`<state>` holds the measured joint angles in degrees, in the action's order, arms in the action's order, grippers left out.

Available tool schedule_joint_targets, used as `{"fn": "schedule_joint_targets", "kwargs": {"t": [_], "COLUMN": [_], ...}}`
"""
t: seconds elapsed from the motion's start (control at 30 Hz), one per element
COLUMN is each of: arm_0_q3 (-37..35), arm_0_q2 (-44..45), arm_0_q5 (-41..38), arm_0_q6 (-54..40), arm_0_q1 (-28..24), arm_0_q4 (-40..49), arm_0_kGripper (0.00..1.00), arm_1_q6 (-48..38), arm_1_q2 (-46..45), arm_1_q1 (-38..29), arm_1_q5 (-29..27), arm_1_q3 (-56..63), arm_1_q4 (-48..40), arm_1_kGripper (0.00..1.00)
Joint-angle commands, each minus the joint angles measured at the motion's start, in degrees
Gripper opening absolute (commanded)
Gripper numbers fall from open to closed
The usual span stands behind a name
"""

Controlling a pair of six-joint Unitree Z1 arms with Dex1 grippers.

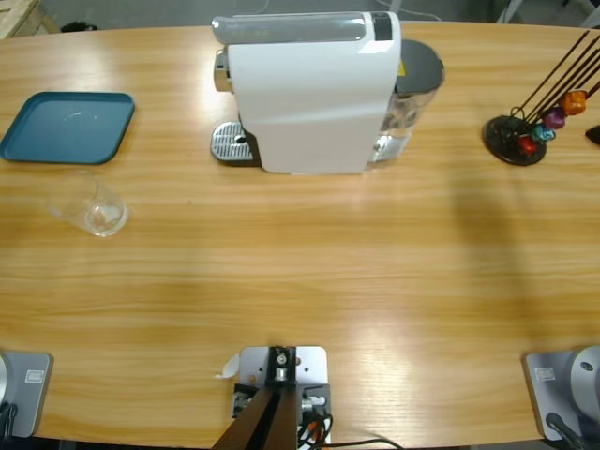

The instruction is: Pour coffee

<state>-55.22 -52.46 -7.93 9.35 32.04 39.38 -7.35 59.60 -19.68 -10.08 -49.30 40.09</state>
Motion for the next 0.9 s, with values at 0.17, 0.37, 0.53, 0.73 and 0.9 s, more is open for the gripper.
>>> {"fn": "schedule_joint_targets", "kwargs": {"t": [0.17,0.37,0.53,0.73,0.9], "arm_0_q3": [-20.5,-24.0,-25.7,-25.9,-26.1], "arm_0_q2": [-28.9,-38.5,-43.7,-49.1,-49.1], "arm_0_q5": [-3.1,-9.4,-10.1,-14.0,-13.4], "arm_0_q6": [18.2,28.1,30.8,31.9,32.7], "arm_0_q1": [-0.8,-0.8,-0.8,-0.6,-0.6], "arm_0_q4": [-9.2,-14.1,-14.4,-14.3,-14.3], "arm_0_kGripper": [0.987,0.887,0.879,0.859,0.63], "arm_1_q6": [8.8,8.8,8.8,8.8,8.8], "arm_1_q2": [-0.4,-0.3,0.0,0.2,0.3], "arm_1_q1": [-7.8,-8.1,-8.4,-8.5,-8.6], "arm_1_q5": [4.5,4.4,4.5,4.5,4.5], "arm_1_q3": [-0.6,-0.6,-0.6,-0.7,-0.7], "arm_1_q4": [8.5,8.3,8.3,8.3,8.4], "arm_1_kGripper": [1.0,0.998,0.964,0.964,0.895]}}
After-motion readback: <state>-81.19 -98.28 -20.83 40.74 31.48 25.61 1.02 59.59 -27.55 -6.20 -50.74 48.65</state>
